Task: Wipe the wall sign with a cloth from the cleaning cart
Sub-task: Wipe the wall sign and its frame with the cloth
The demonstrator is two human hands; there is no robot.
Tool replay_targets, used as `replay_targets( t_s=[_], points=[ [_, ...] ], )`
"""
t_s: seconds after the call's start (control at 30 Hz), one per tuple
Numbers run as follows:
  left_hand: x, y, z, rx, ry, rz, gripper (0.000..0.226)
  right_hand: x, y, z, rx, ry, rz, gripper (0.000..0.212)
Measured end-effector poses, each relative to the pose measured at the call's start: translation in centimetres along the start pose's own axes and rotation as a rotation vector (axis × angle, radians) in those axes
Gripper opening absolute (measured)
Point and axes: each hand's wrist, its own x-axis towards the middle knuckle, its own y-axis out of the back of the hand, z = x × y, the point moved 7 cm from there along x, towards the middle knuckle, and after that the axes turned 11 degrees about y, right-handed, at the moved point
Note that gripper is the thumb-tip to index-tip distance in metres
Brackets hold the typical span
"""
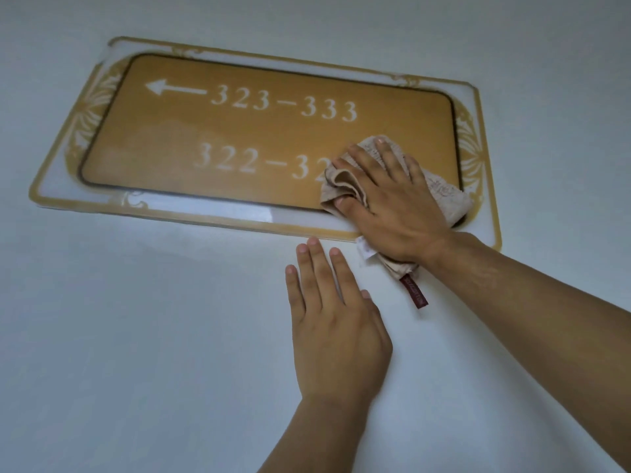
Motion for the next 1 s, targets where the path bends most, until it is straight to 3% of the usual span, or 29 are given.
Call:
replay_targets(
  t_s=[0.47, 0.67, 0.87, 1.0],
  points=[
    [-0.5, 0.4, -0.2, -0.006, -0.085, -0.04, 0.066, 3.4, -0.5, 1.6, -0.026, -0.171, 0.078, 0.074],
    [0.7, 2.5, -2.9, 0.093, -0.379, -0.123, 0.071, 6.5, 0.0, 2.7, -0.023, -0.227, 0.097, 0.078],
    [5.8, 5.7, -5.6, 0.133, -0.797, -0.061, 0.035, 10.8, 0.5, 4.0, -0.019, -0.27, 0.107, 0.082],
    [7.1, 6.6, -8.5, 0.091, -0.772, -0.057, 0.061, 14.2, 1.8, 6.4, -0.003, -0.281, 0.095, 0.086]
  ],
)
